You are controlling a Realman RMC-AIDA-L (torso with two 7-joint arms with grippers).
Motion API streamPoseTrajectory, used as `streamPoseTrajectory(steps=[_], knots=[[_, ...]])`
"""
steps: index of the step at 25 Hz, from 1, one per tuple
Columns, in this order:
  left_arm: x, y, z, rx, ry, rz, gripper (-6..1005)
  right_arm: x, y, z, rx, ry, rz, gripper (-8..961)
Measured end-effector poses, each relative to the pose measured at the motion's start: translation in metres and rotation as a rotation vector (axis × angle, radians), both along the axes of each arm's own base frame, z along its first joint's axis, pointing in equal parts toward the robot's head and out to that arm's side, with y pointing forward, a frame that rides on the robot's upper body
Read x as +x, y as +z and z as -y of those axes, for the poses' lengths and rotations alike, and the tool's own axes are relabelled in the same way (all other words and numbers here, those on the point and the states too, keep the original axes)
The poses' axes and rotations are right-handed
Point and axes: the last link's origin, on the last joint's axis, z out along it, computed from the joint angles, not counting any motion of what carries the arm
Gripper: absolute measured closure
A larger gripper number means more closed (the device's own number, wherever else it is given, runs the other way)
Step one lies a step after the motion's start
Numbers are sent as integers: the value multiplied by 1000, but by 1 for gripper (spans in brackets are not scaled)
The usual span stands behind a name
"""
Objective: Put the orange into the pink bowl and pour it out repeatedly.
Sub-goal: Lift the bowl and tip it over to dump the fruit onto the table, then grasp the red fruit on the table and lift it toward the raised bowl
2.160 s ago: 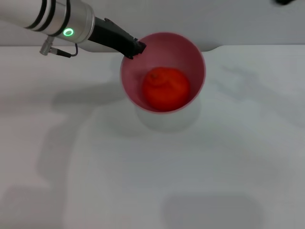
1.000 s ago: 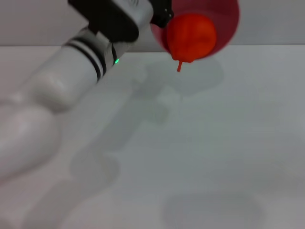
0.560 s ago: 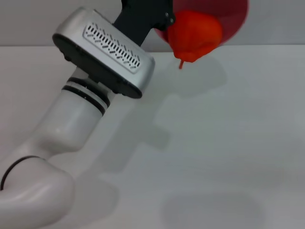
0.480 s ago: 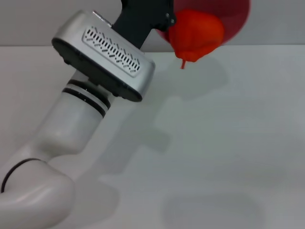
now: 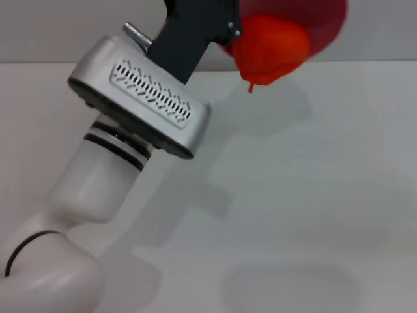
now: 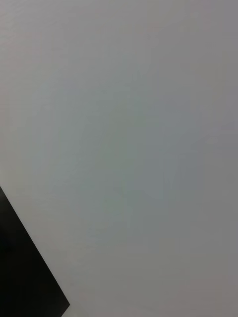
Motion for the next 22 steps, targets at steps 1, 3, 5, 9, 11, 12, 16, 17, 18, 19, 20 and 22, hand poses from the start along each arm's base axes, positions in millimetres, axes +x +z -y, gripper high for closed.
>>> streamPoseTrajectory(steps=[1,3,5,9,11,12,16,17,18,19,20,22], knots=[[0,0,0,0,0,0,957,0,-1,0,-3,1,-1,411],[-2,3,5,47,-33,20,957,-1,-3,-1,-10,4,-3,411],[-2,5,5,54,-36,23,957,-1,-4,-1,-13,5,-4,411],[-2,8,10,86,-58,48,957,-2,-5,-2,-19,9,-5,411],[-2,10,13,99,-69,59,957,-3,-6,-3,-21,10,-7,412],[-3,10,12,97,-67,58,957,-3,-6,-3,-22,11,-8,412],[-3,6,8,70,-59,39,957,-5,-6,-5,-22,16,-10,412],[-2,4,7,61,-58,33,957,-5,-6,-5,-22,17,-10,412],[-2,4,7,56,-56,31,957,-6,-6,-6,-22,18,-10,412],[-2,3,5,42,-49,31,957,-6,-6,-6,-22,18,-10,412],[-1,1,2,18,-38,35,957,-6,-6,-6,-23,18,-11,412],[1,0,-9,-66,7,67,957,-5,-7,-6,-25,15,-13,412]])
